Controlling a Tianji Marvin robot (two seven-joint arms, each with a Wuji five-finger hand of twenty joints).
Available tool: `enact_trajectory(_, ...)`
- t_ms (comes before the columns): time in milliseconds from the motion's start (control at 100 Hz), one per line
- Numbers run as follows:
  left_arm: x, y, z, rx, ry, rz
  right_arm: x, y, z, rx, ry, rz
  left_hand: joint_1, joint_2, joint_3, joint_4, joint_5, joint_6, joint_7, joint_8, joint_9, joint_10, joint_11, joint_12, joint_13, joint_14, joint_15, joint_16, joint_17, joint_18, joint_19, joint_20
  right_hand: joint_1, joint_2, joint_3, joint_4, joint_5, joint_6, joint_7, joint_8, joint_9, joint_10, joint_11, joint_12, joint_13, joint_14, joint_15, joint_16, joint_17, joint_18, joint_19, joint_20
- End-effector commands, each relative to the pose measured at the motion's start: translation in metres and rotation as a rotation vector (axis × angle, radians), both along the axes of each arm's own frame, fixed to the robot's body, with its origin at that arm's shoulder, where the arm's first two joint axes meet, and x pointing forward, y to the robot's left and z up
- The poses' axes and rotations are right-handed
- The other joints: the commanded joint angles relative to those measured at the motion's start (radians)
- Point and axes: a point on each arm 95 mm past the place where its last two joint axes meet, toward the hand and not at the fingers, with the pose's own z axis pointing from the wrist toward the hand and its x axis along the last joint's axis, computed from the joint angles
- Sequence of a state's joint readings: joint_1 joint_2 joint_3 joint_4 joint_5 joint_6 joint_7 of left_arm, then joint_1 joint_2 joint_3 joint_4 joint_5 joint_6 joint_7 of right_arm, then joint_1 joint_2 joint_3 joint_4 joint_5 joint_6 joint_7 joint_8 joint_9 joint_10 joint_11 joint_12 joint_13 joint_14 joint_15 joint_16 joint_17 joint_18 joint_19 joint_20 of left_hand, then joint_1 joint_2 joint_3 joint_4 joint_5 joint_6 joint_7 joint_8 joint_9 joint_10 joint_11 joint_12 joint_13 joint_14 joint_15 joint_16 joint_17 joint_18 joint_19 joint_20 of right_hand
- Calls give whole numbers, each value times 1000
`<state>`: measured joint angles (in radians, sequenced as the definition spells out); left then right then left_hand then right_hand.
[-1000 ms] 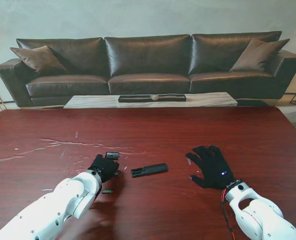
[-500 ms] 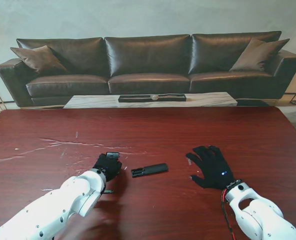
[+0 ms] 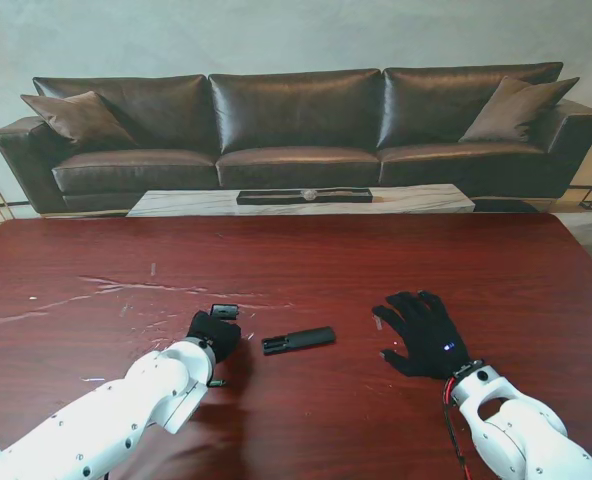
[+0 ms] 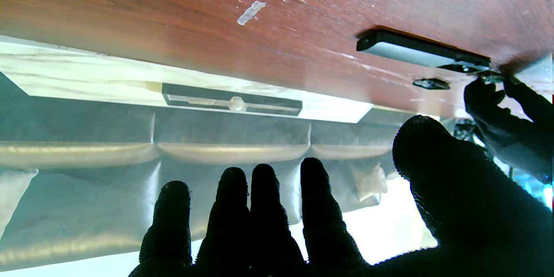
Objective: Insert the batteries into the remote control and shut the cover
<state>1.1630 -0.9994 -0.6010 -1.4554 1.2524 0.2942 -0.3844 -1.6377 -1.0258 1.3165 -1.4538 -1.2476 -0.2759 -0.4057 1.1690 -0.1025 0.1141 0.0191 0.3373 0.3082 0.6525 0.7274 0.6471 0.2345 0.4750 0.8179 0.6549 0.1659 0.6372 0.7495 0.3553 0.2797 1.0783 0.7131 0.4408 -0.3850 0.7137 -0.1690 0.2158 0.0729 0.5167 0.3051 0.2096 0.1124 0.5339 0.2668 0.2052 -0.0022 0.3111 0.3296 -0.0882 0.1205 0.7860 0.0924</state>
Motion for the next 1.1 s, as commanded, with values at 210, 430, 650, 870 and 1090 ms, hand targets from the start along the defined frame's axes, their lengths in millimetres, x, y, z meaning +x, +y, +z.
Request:
enact_trajectory(210,-16,23,-53,-10,120,52,-3,3,-1,1,-3,7,122,-207,-23,-31,73,-157,68,-44,179,-79,-118,209,49,-41,68,46,48,0,41,-26,14,5,11,14,1,-2,6,14,-17,9,2,7,23,6,-4,-11,-8,13,15,17)
enact_trajectory(430,-15,19,-58,-15,131,70,-3,2,0,4,-7,6,122,-232,31,-39,109,-236,281,-75,193,-57,-91,214,76,-15,93,105,90,11,64,-12,14,7,10,14,1,-3,6,13,-18,9,3,7,23,5,-4,-11,-8,14,16,17)
enact_trajectory(650,-15,21,-57,-12,104,75,-3,1,0,5,-9,7,122,-252,47,-45,206,-242,306,-160,234,-35,-83,184,150,1,85,95,186,41,91,-1,14,8,9,14,1,-2,6,12,-18,9,3,7,22,5,-4,-11,-8,14,17,17)
enact_trajectory(870,-11,25,-52,-22,75,47,-3,2,0,6,-5,7,122,-273,50,-38,232,-229,317,-177,262,-28,-83,180,187,3,74,92,222,49,90,-3,13,23,2,14,-2,-1,5,11,-19,9,3,7,21,3,-6,-11,-9,16,15,16)
enact_trajectory(1090,-4,26,-39,-59,40,20,-2,3,0,7,-4,7,120,-284,60,-31,238,-220,322,-179,272,-22,-84,188,199,6,71,105,234,52,88,-4,21,44,-12,15,-2,-2,5,11,-20,8,3,7,21,3,-6,-11,-9,17,13,15)
